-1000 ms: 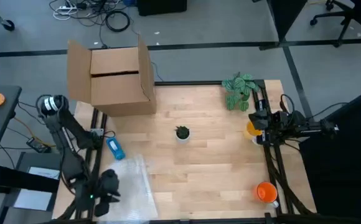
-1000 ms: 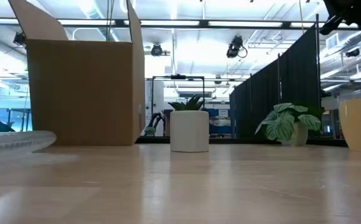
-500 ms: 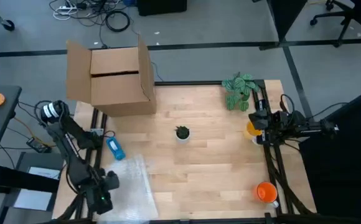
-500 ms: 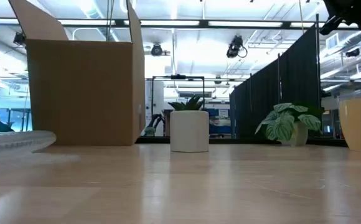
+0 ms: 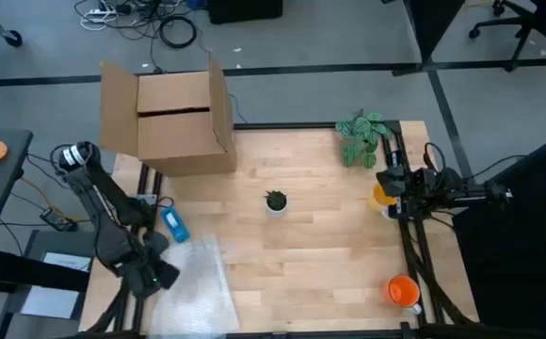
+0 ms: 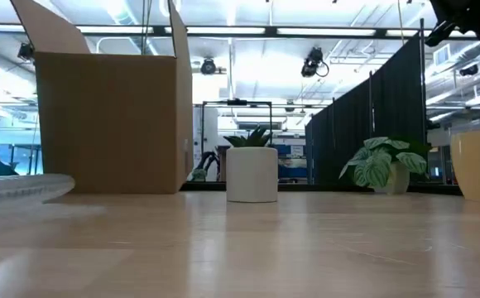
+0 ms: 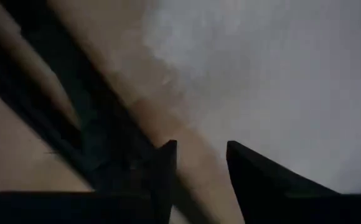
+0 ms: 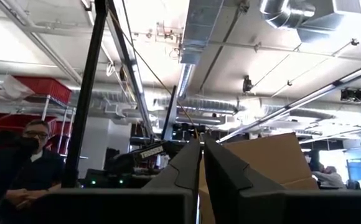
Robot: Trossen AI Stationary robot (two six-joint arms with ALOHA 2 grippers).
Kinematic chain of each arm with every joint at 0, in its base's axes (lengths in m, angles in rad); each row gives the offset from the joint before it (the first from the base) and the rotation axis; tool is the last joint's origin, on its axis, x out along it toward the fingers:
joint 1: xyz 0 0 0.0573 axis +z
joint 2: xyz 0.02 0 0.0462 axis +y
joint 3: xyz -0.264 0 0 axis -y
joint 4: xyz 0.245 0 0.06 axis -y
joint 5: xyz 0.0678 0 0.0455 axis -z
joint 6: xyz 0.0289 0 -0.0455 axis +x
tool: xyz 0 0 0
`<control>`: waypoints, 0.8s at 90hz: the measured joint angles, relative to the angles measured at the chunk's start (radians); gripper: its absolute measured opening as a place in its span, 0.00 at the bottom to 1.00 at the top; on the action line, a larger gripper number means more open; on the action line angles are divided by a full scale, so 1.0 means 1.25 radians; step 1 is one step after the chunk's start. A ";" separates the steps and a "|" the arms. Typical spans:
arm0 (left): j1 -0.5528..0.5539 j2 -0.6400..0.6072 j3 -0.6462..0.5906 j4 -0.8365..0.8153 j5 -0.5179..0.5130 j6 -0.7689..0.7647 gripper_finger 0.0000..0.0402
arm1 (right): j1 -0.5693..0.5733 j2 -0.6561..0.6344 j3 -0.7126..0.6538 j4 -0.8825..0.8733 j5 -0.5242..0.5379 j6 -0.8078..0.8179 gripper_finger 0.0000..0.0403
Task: Wrap mug
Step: Prepare the transparent bubble wrap
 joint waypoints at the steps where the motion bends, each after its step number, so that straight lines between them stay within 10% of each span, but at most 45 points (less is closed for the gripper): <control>1: 0.000 0.001 0.000 -0.003 0.001 -0.002 0.32 | 0.000 0.000 0.000 0.000 0.000 0.000 0.00; 72: 0.023 0.066 -0.109 0.069 0.069 -0.082 0.32 | -0.005 0.000 0.000 0.028 0.112 -0.044 0.00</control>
